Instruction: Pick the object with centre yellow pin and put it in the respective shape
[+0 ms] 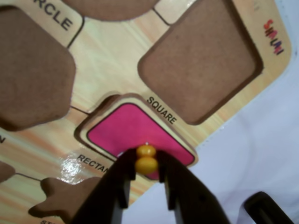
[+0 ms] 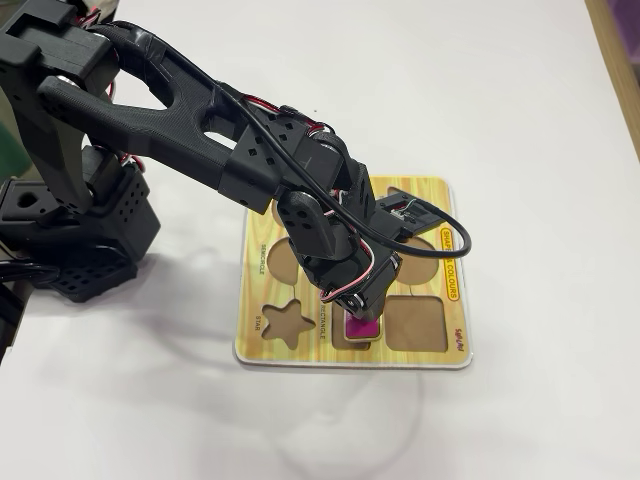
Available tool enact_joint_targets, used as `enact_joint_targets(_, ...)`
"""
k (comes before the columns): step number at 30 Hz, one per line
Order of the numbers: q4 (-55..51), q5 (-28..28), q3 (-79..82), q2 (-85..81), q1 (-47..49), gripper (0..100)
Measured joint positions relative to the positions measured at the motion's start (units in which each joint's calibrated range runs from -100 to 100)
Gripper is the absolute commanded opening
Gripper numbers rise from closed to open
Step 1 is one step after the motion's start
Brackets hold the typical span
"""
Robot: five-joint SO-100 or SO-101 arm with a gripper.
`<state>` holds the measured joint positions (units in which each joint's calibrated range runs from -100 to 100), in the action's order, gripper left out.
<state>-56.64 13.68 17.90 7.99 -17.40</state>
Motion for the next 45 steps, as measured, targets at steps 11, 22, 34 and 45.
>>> enact_joint_targets(11, 0.00, -0.05, 0.00, 0.00, 0.00, 1)
enact_joint_targets(22, 0.00, 0.00, 0.00, 0.00, 0.37, 1)
enact_joint_targets(34, 0.00, 0.26, 0.00, 2.32, 0.37, 10)
enact_joint_targets(45, 0.00, 0.26, 0.00, 2.32, 0.37, 16)
